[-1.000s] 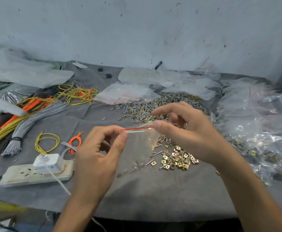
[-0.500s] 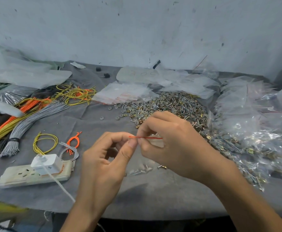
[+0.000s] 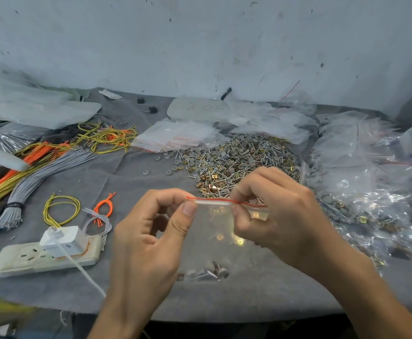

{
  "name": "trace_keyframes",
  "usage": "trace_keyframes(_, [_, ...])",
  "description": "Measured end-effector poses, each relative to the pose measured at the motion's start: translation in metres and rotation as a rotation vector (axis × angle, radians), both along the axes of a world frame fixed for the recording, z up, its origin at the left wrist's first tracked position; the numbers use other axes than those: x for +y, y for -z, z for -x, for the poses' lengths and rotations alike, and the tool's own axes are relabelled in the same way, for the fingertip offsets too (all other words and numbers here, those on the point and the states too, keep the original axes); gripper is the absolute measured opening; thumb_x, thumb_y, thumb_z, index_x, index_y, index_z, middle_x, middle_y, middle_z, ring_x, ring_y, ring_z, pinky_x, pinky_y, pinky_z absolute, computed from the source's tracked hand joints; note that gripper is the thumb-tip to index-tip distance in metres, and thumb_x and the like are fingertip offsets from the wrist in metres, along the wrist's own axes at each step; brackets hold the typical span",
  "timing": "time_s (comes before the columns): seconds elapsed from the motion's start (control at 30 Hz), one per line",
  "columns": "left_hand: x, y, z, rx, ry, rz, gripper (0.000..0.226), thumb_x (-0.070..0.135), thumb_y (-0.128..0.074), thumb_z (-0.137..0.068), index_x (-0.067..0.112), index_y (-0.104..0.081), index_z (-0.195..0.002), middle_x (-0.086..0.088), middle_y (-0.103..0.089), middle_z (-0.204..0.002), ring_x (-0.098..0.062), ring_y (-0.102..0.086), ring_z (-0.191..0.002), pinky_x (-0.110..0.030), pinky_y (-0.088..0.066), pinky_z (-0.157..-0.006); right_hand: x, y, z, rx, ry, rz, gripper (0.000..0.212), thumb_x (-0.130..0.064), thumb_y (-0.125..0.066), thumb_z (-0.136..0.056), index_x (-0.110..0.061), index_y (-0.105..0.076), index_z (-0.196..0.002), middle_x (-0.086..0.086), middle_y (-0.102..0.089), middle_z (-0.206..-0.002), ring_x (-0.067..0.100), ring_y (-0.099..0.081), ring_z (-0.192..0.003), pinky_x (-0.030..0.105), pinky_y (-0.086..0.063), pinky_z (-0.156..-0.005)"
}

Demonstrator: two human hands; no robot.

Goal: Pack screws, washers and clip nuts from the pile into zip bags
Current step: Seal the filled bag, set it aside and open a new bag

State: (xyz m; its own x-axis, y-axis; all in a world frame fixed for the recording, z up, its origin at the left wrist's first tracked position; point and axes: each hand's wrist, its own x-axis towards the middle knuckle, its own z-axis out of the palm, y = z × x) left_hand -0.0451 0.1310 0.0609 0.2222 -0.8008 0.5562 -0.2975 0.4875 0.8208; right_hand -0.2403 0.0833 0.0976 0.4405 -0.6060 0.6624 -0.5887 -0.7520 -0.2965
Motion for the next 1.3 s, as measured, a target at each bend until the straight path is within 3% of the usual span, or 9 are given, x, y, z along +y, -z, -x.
trace_keyframes(0.63, [-0.012,0.013,-0.003,0.152,-0.022,-0.046,0.029,0.061,-0.064,-0.083,0.034,-0.067,-0.093,0.007,-0.056,-0.07,-0.017,-0.042,-0.04,-0.028,-0.034,-0.037,-0.001,0.019,0.078,-0.162,0.24,-0.122,0.016,-0.003,-0.071,-0.077,-0.018,-0.066,-0.075,-0.007,-0.064,-0.075,0.01,-0.06,-0.07,0.027,-0.048,-0.063])
trace_keyframes(0.73, [-0.016,0.012,0.003,-0.011,0.071,-0.077,0.02,0.055,-0.062,-0.084,0.037,-0.066,-0.092,0.008,-0.057,-0.077,-0.009,-0.045,-0.049,-0.023,-0.035,-0.044,0.006,0.017,0.079,-0.228,0.162,-0.299,0.006,-0.028,-0.066,-0.086,-0.026,-0.068,-0.091,-0.012,-0.065,-0.089,0.009,-0.062,-0.085,0.02,-0.048,-0.071])
trace_keyframes(0.77, [-0.018,0.012,0.009,-0.081,0.109,-0.09,0.017,0.053,-0.062,-0.086,0.038,-0.065,-0.093,0.007,-0.058,-0.08,-0.006,-0.046,-0.054,-0.022,-0.036,-0.046,0.007,0.015,0.071,-0.183,0.125,-0.392,0.022,-0.043,-0.065,-0.086,-0.031,-0.067,-0.104,-0.018,-0.065,-0.103,0.006,-0.062,-0.097,0.015,-0.047,-0.079])
trace_keyframes(0.83, [-0.024,0.012,0.02,-0.149,0.162,-0.096,0.013,0.048,-0.063,-0.089,0.036,-0.065,-0.094,0.004,-0.058,-0.084,-0.004,-0.049,-0.06,-0.022,-0.038,-0.052,0.006,0.016,0.057,0.062,0.062,-0.495,0.049,-0.065,-0.064,-0.083,-0.042,-0.057,-0.126,-0.027,-0.058,-0.122,-0.004,-0.054,-0.115,0.013,-0.043,-0.093])
trace_keyframes(0.9, [-0.034,0.012,0.027,-0.161,0.178,-0.08,0.016,0.049,-0.061,-0.091,0.034,-0.065,-0.096,0.003,-0.059,-0.087,-0.009,-0.054,-0.07,-0.025,-0.042,-0.058,0.003,0.02,0.045,0.25,0.031,-0.459,0.036,-0.06,-0.065,-0.088,-0.037,-0.061,-0.115,-0.023,-0.063,-0.107,-0.003,-0.058,-0.1,0.025,-0.05,-0.087])
trace_keyframes(1.0, [-0.054,0.016,0.03,-0.182,0.165,-0.068,0.022,0.05,-0.057,-0.092,0.039,-0.064,-0.11,0.008,-0.061,-0.098,-0.01,-0.059,-0.082,-0.017,-0.044,-0.066,-0.015,0.016,0.047,0.099,0.029,-0.516,0.022,-0.034,-0.066,-0.098,-0.031,-0.057,-0.077,-0.014,-0.06,-0.071,0.005,-0.055,-0.067,0.031,-0.047,-0.062])
trace_keyframes(1.1, [-0.064,0.03,0.028,-0.242,0.126,-0.109,0.037,0.051,-0.055,-0.091,0.05,-0.054,-0.128,0.018,-0.059,-0.11,-0.008,-0.06,-0.094,-0.012,-0.045,-0.069,-0.039,0.004,0.068,-0.074,0.078,-0.631,0.015,-0.025,-0.065,-0.098,-0.021,-0.067,-0.084,0.001,-0.067,-0.073,0.021,-0.061,-0.061,0.036,-0.052,-0.055])
trace_keyframes(1.2, [-0.062,0.063,0.024,-0.292,0.121,-0.182,0.03,0.047,-0.059,-0.091,0.057,-0.056,-0.119,0.02,-0.062,-0.107,-0.008,-0.061,-0.094,-0.017,-0.047,-0.069,-0.072,-0.008,0.099,-0.229,0.166,-0.691,0.012,-0.024,-0.063,-0.097,-0.02,-0.071,-0.089,0.0,-0.064,-0.067,0.015,-0.054,-0.051,0.023,-0.048,-0.046])
trace_keyframes(1.3, [-0.054,0.107,0.018,-0.354,0.064,-0.297,0.048,0.02,-0.076,-0.086,0.06,-0.061,-0.106,0.026,-0.065,-0.096,-0.001,-0.063,-0.083,-0.013,-0.047,-0.067,-0.119,-0.016,0.13,-0.453,0.261,-0.729,0.014,-0.023,-0.062,-0.099,-0.015,-0.073,-0.096,0.007,-0.067,-0.076,0.019,-0.059,-0.057,0.027,-0.05,-0.045])
